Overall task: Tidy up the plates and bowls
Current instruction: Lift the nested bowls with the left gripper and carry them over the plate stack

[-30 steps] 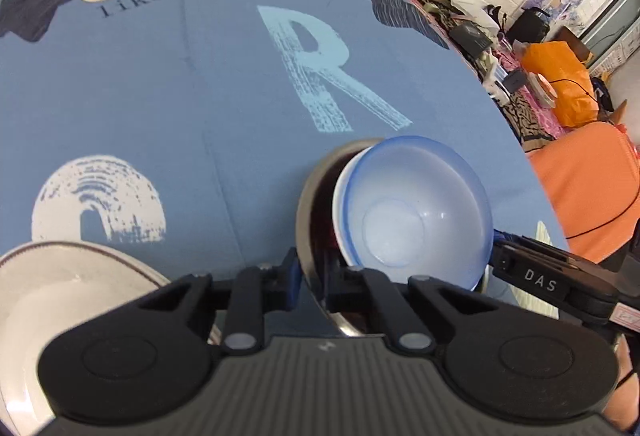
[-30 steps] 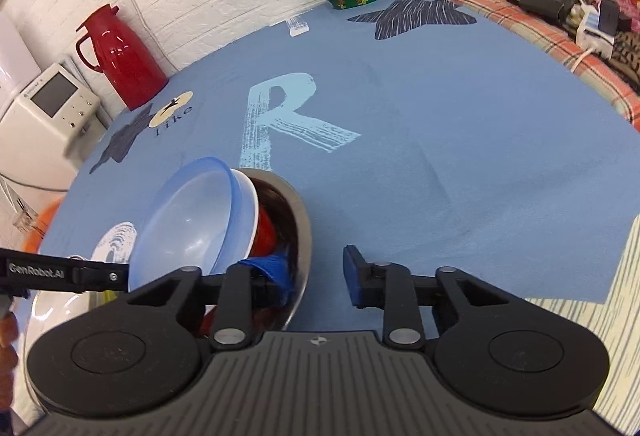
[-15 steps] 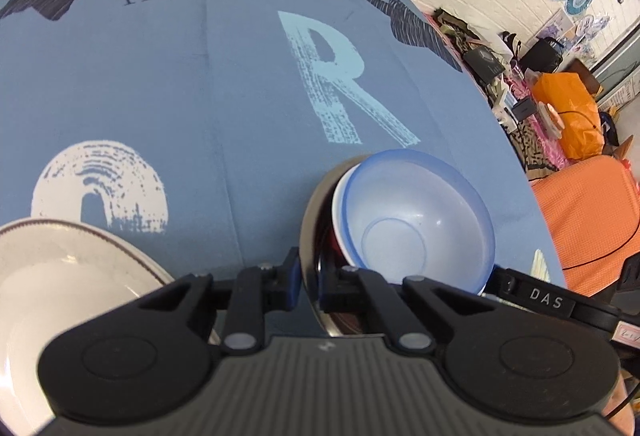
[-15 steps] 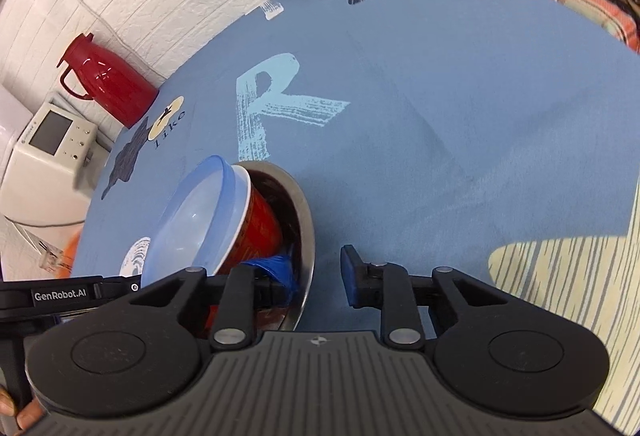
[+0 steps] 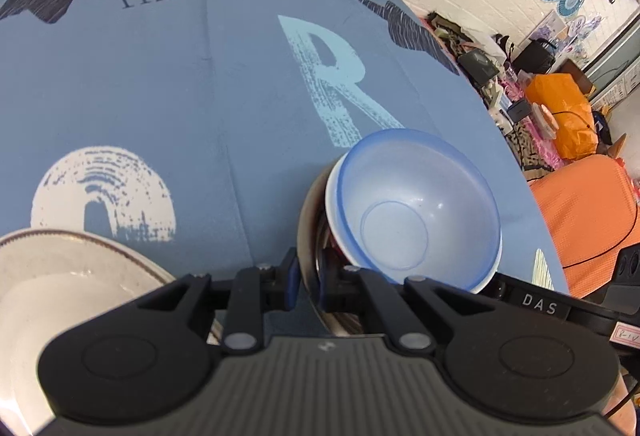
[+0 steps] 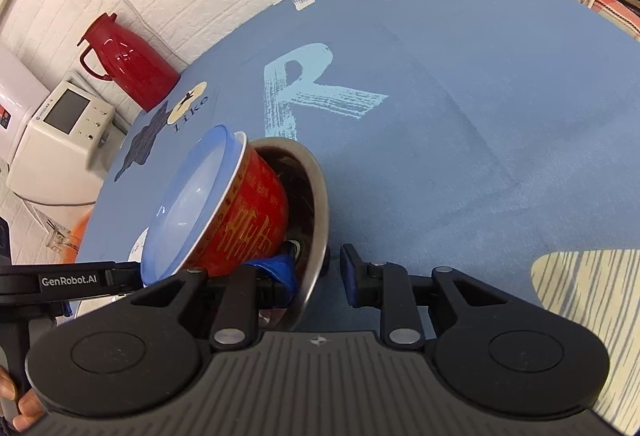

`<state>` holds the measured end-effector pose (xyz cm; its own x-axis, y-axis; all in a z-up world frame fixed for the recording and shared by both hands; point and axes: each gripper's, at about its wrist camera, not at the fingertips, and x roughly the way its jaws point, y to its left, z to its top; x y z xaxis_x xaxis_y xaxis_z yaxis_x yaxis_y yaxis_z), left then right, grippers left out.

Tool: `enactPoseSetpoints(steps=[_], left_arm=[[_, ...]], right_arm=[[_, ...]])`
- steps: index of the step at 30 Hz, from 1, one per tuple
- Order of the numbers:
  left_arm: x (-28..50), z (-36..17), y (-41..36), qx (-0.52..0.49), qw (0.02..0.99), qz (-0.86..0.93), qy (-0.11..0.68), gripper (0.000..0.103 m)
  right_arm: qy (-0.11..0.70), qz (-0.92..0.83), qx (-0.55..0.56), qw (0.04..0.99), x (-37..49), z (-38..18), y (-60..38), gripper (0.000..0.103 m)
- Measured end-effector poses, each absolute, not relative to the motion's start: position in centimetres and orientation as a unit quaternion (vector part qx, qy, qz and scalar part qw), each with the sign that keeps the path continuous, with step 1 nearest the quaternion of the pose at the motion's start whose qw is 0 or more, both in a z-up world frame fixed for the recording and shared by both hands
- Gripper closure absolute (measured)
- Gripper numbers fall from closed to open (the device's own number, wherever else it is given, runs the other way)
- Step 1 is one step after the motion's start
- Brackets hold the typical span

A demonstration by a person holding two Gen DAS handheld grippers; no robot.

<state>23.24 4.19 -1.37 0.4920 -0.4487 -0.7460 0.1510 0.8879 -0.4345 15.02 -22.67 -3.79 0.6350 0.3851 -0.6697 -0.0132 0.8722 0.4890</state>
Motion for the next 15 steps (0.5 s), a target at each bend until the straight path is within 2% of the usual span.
enactPoseSetpoints(steps=[6, 15], left_arm=[[22.6, 0.7, 3.8, -0.131, 0.869, -0.179, 0.443, 0.103], [22.2, 0.9, 5.7, -0.141, 0.871, -0.151, 0.445, 0.103]], right_arm=[[0.399, 0.114, 0.222, 0.882, 15.1, -2.8, -22.3, 0.095], [0.389, 0.136, 0.206, 0.887, 15.3, -2.1, -20.1, 0.095]])
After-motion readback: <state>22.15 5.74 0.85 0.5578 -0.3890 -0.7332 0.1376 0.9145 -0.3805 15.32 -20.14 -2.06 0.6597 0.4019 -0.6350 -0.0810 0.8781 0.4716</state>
